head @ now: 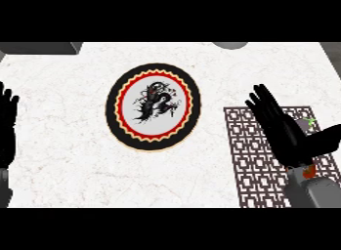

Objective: Pick the tomato from the placemat and place it in the plate

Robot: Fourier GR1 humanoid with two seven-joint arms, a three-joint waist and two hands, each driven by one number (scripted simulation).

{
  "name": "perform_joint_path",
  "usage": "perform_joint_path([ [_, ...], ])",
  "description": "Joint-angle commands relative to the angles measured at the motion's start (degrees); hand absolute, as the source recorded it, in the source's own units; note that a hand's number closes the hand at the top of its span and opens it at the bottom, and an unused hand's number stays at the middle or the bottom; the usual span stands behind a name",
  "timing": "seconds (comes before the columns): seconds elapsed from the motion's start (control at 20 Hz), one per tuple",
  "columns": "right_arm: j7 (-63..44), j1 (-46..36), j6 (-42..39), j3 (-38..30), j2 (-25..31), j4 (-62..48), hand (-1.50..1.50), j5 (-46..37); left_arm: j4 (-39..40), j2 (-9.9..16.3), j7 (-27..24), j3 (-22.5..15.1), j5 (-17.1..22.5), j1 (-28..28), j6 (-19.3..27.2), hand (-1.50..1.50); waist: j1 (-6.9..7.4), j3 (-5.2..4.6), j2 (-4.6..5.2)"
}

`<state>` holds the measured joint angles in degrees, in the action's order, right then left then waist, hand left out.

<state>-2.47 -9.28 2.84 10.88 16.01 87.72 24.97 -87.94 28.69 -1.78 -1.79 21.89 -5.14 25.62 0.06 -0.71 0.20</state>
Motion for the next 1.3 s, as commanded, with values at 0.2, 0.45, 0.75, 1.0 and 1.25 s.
perform_joint_path([
  [0.2,5.8,-6.2,24.3,-13.2,-0.9,2.2,-1.5,-10.3,1.0,3.4,1.6,-7.0,-5.0,-2.5,-5.7,0.0,-3.46,0.57,-0.21],
  [0.45,0.4,-0.2,32.6,-6.5,13.0,-6.9,1.5,-34.5,1.0,1.9,4.2,-10.9,-5.8,-4.6,-6.8,0.0,-4.49,0.12,0.76],
  [0.75,2.8,4.9,54.7,1.5,-6.0,-10.5,-1.5,-47.2,3.9,-0.7,4.1,-14.2,-8.0,-7.6,-9.2,0.0,-0.59,0.63,-0.02],
  [1.0,-6.9,11.1,61.5,1.8,-4.3,-7.1,-1.5,-63.4,5.2,-2.9,5.0,-14.9,-9.7,-7.4,-7.4,0.0,-1.16,0.48,-0.42],
  [1.25,-21.3,17.4,49.4,-1.3,-3.0,6.8,-1.5,-78.1,5.8,-0.5,5.2,-11.8,-8.3,-8.6,-9.7,0.0,-2.0,0.26,-0.71],
])
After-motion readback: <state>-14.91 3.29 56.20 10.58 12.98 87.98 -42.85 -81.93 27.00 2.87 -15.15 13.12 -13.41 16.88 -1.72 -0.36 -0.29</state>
